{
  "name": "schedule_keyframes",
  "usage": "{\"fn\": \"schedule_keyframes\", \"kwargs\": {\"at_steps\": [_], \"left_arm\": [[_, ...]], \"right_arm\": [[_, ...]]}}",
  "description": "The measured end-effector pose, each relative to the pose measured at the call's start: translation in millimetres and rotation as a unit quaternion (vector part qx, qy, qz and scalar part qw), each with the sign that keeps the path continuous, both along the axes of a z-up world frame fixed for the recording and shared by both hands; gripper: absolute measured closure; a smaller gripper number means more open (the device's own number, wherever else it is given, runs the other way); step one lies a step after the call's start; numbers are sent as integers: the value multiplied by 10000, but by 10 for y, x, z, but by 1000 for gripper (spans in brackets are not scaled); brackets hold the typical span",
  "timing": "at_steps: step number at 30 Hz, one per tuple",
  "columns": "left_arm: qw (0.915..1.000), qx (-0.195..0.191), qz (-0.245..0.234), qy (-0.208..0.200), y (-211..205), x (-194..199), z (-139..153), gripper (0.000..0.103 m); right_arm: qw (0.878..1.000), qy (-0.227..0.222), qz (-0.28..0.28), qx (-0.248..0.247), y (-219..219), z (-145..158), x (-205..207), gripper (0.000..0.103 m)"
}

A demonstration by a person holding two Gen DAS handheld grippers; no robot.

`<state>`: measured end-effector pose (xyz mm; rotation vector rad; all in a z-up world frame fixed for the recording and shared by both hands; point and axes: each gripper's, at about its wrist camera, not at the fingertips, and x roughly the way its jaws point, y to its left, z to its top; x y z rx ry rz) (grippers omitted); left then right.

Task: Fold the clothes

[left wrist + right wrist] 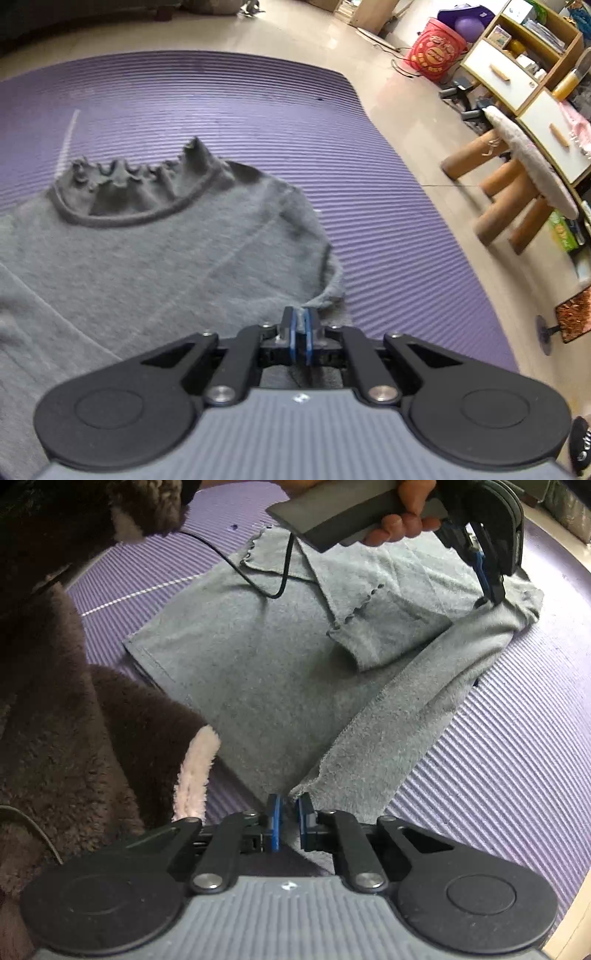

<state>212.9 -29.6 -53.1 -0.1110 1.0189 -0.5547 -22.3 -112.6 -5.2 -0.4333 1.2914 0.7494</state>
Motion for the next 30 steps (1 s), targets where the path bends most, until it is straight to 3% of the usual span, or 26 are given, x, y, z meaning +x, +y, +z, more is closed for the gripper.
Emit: {"fn": "schedule_keyframes", "kwargs": {"at_steps": [4, 8, 9, 16, 20, 21, 24, 26, 29, 30], "left_arm": [[9999, 156, 26, -53, -2, 32, -66, 99], [9997, 219, 115, -47, 7, 26, -70, 98], [9997, 210, 123, 5, 15, 29, -64, 94], [9997, -177, 143, -27, 133, 4, 121, 90], [9982, -542, -205, 142, 88, -60, 180, 90], [9977, -538, -332, 247, 46, -81, 155, 90], [9983, 10, -383, 446, -81, -142, -59, 90], [9989, -28, -287, 359, -67, -185, -99, 91], [9987, -245, -145, 420, 39, -250, 20, 79], [9985, -317, -99, 444, 74, -272, 62, 68]], "right_arm": [[10000, -3, -23, -51, 34, -66, 16, 94], [9996, 199, -190, 104, 38, -126, 54, 76], [9990, 287, -280, 219, 21, -101, 84, 76], [9880, 98, -1297, 832, -292, 110, 404, 76], [9825, 102, -1615, 923, -353, 50, 502, 76], [9826, 144, -1633, 867, -335, 0, 511, 76], [9832, 211, -1658, 733, -311, -86, 506, 76], [9825, 245, -1710, 699, -335, -110, 509, 76], [9802, 203, -1828, 732, -397, -87, 529, 76], [9794, 152, -1864, 766, -420, -60, 540, 76]]}}
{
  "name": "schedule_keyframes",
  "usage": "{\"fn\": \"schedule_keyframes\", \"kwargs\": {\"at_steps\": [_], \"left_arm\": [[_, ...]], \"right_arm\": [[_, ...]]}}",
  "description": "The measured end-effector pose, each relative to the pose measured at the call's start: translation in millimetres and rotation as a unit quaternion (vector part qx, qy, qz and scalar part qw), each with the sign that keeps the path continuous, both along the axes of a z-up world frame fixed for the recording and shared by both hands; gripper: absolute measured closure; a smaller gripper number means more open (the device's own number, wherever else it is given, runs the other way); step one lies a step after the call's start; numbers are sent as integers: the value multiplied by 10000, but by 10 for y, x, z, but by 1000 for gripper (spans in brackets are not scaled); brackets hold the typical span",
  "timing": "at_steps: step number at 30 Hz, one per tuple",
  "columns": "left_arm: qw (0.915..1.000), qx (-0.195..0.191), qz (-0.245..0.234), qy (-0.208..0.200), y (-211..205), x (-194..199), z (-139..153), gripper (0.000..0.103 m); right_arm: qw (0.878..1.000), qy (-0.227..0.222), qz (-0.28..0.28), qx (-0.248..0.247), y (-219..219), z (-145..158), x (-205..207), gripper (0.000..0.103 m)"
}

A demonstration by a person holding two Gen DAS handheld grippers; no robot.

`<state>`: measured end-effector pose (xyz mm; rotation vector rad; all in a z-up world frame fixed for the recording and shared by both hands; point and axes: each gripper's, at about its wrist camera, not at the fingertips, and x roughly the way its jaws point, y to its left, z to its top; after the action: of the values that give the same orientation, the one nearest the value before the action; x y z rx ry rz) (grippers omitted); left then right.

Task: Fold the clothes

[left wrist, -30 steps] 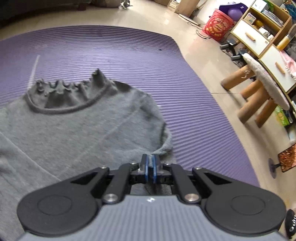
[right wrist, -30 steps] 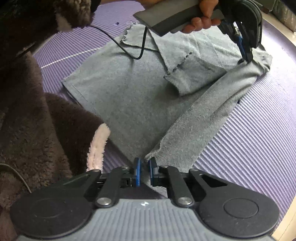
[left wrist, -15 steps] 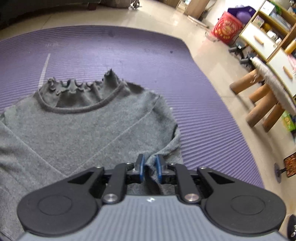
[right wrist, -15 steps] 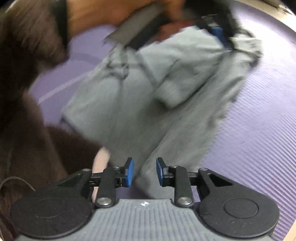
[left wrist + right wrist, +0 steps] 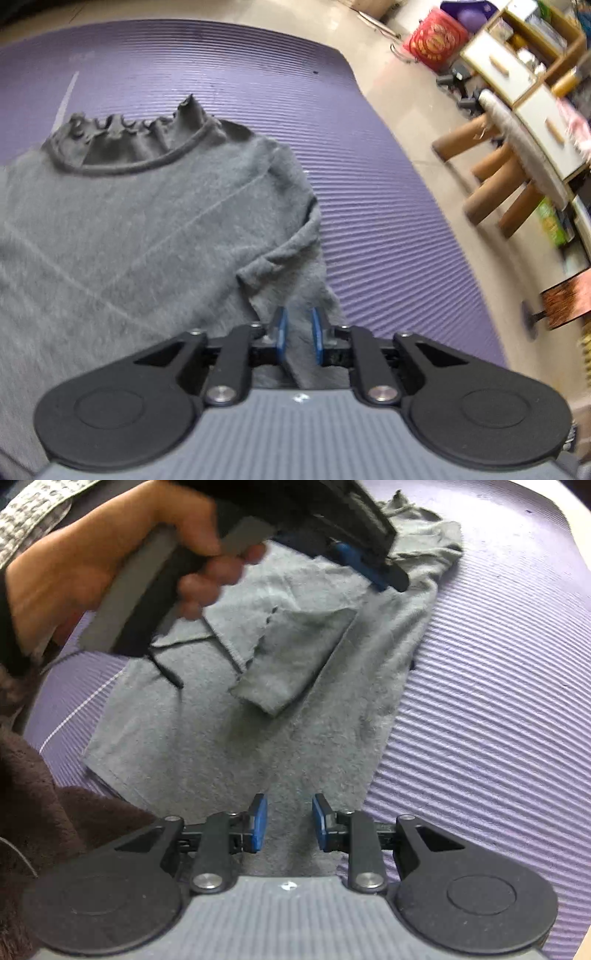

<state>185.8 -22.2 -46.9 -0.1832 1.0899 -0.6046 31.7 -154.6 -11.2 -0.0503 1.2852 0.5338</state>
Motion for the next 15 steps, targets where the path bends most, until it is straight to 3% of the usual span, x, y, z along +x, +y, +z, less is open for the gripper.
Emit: {"fn": "schedule_keyframes", "kwargs": {"at_steps": [1, 7, 11, 15], "left_arm": [[10000, 61, 36, -58, 49, -41, 76, 58], [9976, 591, 172, -308, 493, -348, 545, 31], [9927, 1114, 234, -400, 921, -649, 718, 25], [9880, 1504, 328, -136, 1349, -942, 643, 25]], "right_arm": [[10000, -52, -33, 25, -17, 20, 14, 76], [9987, -429, -268, -41, -79, 116, 72, 76], [9974, -576, -438, -47, -140, 178, 118, 76], [9958, -762, -506, 107, -144, 327, 207, 76]]}}
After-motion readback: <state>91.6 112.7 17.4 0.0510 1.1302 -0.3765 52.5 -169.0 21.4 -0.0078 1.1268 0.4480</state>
